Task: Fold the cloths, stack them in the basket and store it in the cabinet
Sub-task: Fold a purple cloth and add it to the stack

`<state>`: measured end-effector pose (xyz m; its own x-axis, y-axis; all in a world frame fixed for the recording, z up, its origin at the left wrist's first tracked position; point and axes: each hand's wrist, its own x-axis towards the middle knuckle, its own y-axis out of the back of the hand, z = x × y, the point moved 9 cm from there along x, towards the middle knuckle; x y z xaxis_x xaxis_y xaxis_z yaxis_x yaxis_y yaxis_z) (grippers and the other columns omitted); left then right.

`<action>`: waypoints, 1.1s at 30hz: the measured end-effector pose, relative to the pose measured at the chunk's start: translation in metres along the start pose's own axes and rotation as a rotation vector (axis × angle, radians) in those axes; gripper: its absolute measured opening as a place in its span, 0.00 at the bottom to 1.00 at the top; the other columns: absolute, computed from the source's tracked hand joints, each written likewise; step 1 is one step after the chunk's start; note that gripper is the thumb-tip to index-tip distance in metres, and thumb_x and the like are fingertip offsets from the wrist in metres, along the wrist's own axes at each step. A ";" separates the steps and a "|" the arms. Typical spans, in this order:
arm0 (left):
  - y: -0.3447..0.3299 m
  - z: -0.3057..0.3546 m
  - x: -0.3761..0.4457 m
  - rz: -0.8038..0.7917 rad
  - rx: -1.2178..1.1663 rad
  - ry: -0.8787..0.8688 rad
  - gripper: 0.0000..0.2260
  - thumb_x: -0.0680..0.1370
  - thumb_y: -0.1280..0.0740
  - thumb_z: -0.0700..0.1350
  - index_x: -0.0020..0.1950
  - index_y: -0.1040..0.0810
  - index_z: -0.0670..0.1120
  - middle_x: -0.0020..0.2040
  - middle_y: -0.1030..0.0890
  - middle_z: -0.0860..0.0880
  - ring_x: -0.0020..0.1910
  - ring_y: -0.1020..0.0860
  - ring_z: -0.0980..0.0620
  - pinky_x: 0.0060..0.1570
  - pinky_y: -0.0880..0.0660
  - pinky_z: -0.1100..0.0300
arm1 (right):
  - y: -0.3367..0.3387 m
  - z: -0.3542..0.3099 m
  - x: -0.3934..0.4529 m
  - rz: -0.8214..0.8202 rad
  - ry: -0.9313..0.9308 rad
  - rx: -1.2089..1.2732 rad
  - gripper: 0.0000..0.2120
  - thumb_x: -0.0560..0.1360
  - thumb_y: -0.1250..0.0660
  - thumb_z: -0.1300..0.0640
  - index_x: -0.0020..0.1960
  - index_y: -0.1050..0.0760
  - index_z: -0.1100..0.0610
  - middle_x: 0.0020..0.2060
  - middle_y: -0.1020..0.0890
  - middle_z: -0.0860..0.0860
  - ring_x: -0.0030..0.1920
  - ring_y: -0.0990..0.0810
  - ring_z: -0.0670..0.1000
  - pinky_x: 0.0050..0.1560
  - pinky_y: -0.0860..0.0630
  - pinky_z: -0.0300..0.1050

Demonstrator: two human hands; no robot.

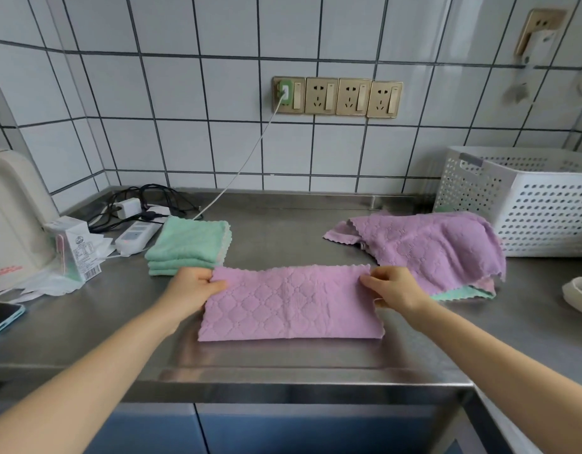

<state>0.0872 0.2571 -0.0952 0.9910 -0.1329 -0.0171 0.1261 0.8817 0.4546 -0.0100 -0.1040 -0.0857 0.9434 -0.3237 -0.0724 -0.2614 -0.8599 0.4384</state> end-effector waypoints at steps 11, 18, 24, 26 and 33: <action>-0.008 0.008 0.023 0.212 0.381 -0.144 0.19 0.74 0.30 0.43 0.29 0.38 0.45 0.24 0.40 0.50 0.27 0.42 0.51 0.30 0.45 0.57 | -0.003 0.015 0.028 0.099 -0.139 -0.220 0.10 0.78 0.37 0.57 0.46 0.22 0.63 0.30 0.24 0.55 0.26 0.24 0.53 0.24 0.26 0.39; -0.011 0.002 0.031 0.232 0.500 -0.111 0.20 0.75 0.32 0.44 0.29 0.39 0.47 0.26 0.37 0.48 0.29 0.39 0.47 0.31 0.42 0.57 | -0.004 0.013 0.035 0.119 -0.132 -0.347 0.14 0.78 0.38 0.56 0.45 0.22 0.68 0.26 0.26 0.54 0.23 0.26 0.52 0.20 0.32 0.36; 0.004 0.025 0.006 0.345 0.735 -0.170 0.07 0.74 0.32 0.44 0.51 0.23 0.46 0.47 0.22 0.45 0.47 0.22 0.39 0.40 0.27 0.52 | 0.016 -0.013 0.016 0.235 -0.021 -0.427 0.10 0.77 0.42 0.58 0.44 0.28 0.64 0.37 0.19 0.59 0.34 0.19 0.60 0.33 0.20 0.49; -0.010 0.050 -0.023 0.327 0.727 -0.394 0.11 0.75 0.33 0.43 0.57 0.23 0.47 0.51 0.23 0.47 0.51 0.23 0.42 0.47 0.25 0.50 | 0.012 -0.042 -0.009 0.301 0.301 -0.710 0.08 0.78 0.42 0.58 0.50 0.25 0.60 0.45 0.21 0.56 0.45 0.22 0.59 0.41 0.25 0.48; -0.123 0.048 -0.099 -0.378 0.768 -0.495 0.25 0.80 0.48 0.61 0.76 0.44 0.58 0.77 0.50 0.61 0.76 0.55 0.59 0.72 0.58 0.60 | -0.091 -0.026 -0.084 -0.284 0.776 -0.867 0.25 0.80 0.53 0.44 0.71 0.33 0.52 0.69 0.30 0.49 0.69 0.34 0.50 0.72 0.44 0.37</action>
<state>-0.0287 0.1400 -0.1071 0.7389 -0.6737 0.0142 0.1935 0.2323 0.9532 -0.0600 0.0116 -0.0957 0.8945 0.4155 0.1653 -0.0808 -0.2133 0.9736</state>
